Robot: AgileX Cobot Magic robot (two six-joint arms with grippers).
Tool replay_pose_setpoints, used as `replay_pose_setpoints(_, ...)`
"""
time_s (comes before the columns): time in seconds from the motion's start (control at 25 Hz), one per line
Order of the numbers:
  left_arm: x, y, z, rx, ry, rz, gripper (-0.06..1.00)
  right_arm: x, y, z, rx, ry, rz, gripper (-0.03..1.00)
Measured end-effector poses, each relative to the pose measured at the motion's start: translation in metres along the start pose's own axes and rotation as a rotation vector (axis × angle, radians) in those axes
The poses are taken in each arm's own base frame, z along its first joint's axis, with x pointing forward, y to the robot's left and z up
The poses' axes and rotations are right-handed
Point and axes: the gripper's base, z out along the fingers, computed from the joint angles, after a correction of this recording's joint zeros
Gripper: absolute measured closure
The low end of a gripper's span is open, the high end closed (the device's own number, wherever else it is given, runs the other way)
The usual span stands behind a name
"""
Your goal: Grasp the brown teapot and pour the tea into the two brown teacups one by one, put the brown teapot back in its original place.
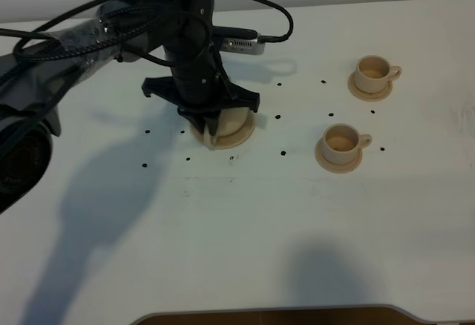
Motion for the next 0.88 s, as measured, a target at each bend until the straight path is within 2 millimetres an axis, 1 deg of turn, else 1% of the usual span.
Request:
replay_pose_setpoints(0.16,0.002,0.003,-0.013,-0.011,-0.019,0.048,0.81,0.0,0.0,0.0,0.0,0.0,0.0,0.53)
replay_pose_setpoints(0.32,0.001,0.003,-0.015,-0.009,-0.033,0.164,0.81,0.0,0.0,0.0,0.0,0.0,0.0,0.53)
replay_pose_setpoints(0.4,0.0,0.001,-0.018,0.001,-0.059,0.259,0.81,0.0,0.0,0.0,0.0,0.0,0.001,0.53)
replay_pose_setpoints(0.64,-0.004,-0.01,-0.04,0.092,-0.215,0.594,0.81,0.0,0.0,0.0,0.0,0.0,0.001,0.53)
replay_pose_setpoints(0.76,-0.005,-0.017,-0.043,0.111,-0.266,0.78,0.81,0.0,0.0,0.0,0.0,0.0,0.001,0.53)
replay_pose_setpoints(0.88,-0.004,-0.023,-0.043,0.083,-0.286,0.977,0.81,0.0,0.0,0.0,0.0,0.0,0.0,0.53)
